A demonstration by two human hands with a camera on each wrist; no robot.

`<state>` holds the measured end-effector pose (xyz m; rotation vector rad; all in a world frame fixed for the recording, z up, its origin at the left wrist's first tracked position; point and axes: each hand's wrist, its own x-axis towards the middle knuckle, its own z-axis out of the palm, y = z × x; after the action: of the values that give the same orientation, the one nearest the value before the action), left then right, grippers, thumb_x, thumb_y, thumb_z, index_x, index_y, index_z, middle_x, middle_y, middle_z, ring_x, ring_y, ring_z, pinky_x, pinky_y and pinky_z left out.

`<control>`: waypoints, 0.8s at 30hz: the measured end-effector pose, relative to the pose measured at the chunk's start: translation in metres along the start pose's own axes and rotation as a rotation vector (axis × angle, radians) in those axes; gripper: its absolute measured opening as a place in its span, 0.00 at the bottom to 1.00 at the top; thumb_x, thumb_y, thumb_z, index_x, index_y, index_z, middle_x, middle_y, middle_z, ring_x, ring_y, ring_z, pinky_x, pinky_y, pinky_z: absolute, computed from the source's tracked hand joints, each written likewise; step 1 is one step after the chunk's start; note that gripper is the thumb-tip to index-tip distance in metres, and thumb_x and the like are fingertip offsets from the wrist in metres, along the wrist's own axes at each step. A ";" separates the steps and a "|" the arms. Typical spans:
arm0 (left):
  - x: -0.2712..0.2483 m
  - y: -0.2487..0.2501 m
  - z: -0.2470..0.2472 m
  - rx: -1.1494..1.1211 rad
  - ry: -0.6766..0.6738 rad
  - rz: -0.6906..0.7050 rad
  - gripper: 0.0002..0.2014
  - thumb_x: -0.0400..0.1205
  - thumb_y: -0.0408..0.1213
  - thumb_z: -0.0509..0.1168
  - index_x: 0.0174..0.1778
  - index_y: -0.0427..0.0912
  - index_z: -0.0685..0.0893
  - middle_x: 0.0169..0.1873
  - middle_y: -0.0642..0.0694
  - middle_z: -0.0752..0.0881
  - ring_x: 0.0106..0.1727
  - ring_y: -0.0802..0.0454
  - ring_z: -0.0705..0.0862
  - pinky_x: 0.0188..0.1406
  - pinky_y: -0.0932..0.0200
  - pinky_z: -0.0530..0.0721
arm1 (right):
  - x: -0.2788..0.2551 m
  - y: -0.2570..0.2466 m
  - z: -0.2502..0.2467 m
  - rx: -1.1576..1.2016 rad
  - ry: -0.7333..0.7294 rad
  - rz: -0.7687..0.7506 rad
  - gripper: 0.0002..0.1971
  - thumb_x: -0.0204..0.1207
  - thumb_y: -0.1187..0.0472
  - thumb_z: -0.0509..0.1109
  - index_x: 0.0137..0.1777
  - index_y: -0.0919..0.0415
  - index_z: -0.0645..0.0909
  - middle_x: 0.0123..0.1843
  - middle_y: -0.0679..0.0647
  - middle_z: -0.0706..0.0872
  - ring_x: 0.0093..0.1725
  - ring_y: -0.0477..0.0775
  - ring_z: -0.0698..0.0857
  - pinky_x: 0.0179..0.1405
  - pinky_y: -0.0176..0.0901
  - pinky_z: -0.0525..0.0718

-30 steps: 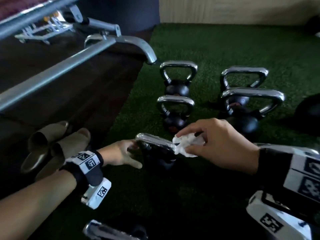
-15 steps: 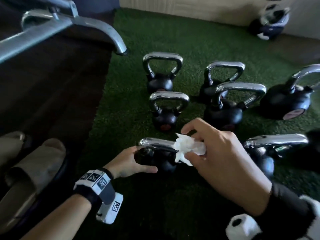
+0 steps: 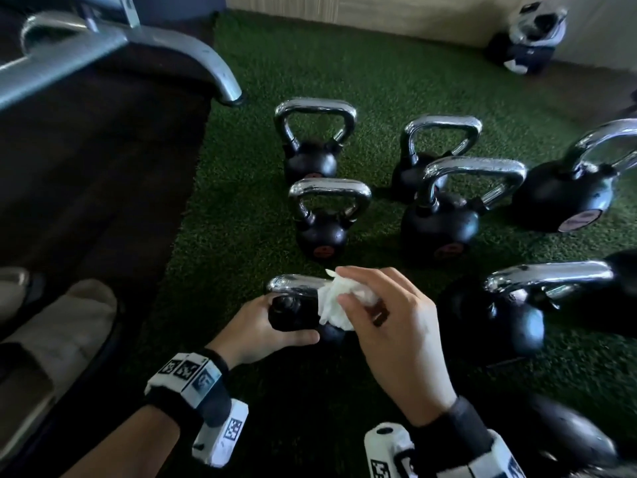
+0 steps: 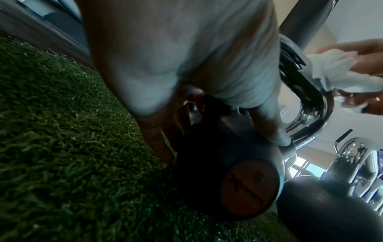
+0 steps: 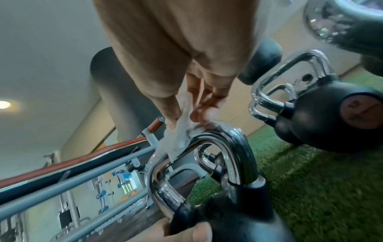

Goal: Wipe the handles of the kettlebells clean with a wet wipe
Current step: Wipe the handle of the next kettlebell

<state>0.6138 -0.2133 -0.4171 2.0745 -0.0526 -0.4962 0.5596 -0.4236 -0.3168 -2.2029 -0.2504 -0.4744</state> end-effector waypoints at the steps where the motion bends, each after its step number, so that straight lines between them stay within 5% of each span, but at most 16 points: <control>1: 0.000 0.000 0.001 -0.006 0.010 0.006 0.30 0.61 0.60 0.86 0.59 0.65 0.86 0.54 0.71 0.89 0.56 0.81 0.82 0.53 0.77 0.75 | 0.002 0.002 0.005 -0.041 0.004 -0.040 0.14 0.78 0.66 0.79 0.62 0.52 0.92 0.52 0.42 0.88 0.51 0.42 0.87 0.51 0.35 0.85; 5: -0.002 -0.003 0.009 -0.047 0.070 0.045 0.25 0.65 0.52 0.86 0.54 0.68 0.82 0.50 0.78 0.87 0.54 0.88 0.79 0.50 0.87 0.72 | 0.006 0.004 0.021 -0.194 0.011 -0.107 0.12 0.80 0.65 0.76 0.62 0.57 0.92 0.51 0.47 0.86 0.48 0.52 0.81 0.52 0.39 0.79; 10: -0.006 -0.006 0.014 -0.133 0.092 0.067 0.30 0.66 0.53 0.86 0.63 0.58 0.86 0.58 0.67 0.90 0.61 0.73 0.85 0.61 0.74 0.78 | -0.006 0.018 0.009 -0.087 0.075 0.006 0.10 0.82 0.67 0.75 0.60 0.57 0.92 0.51 0.46 0.86 0.50 0.49 0.86 0.49 0.47 0.87; 15: -0.007 -0.007 0.014 -0.160 0.105 0.065 0.29 0.65 0.52 0.86 0.61 0.59 0.85 0.58 0.67 0.90 0.62 0.71 0.86 0.62 0.71 0.79 | -0.007 0.022 0.010 -0.067 0.105 0.021 0.11 0.83 0.67 0.72 0.61 0.58 0.92 0.53 0.45 0.87 0.52 0.45 0.87 0.51 0.37 0.85; 19: -0.009 -0.010 0.017 -0.176 0.131 0.040 0.35 0.59 0.62 0.85 0.62 0.58 0.86 0.58 0.64 0.91 0.61 0.70 0.86 0.63 0.66 0.80 | -0.008 0.042 0.011 0.024 0.147 0.103 0.11 0.84 0.69 0.72 0.58 0.56 0.92 0.52 0.44 0.89 0.52 0.38 0.87 0.50 0.24 0.80; 24: -0.010 -0.012 0.015 -0.182 0.108 0.015 0.39 0.61 0.64 0.84 0.67 0.56 0.85 0.62 0.60 0.90 0.64 0.68 0.85 0.70 0.57 0.81 | -0.017 0.063 0.015 0.070 0.149 0.265 0.16 0.79 0.74 0.73 0.57 0.52 0.93 0.50 0.41 0.91 0.49 0.32 0.89 0.47 0.22 0.81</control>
<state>0.5969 -0.2166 -0.4303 1.9176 0.0392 -0.3649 0.5696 -0.4517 -0.3769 -2.0816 0.1031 -0.4710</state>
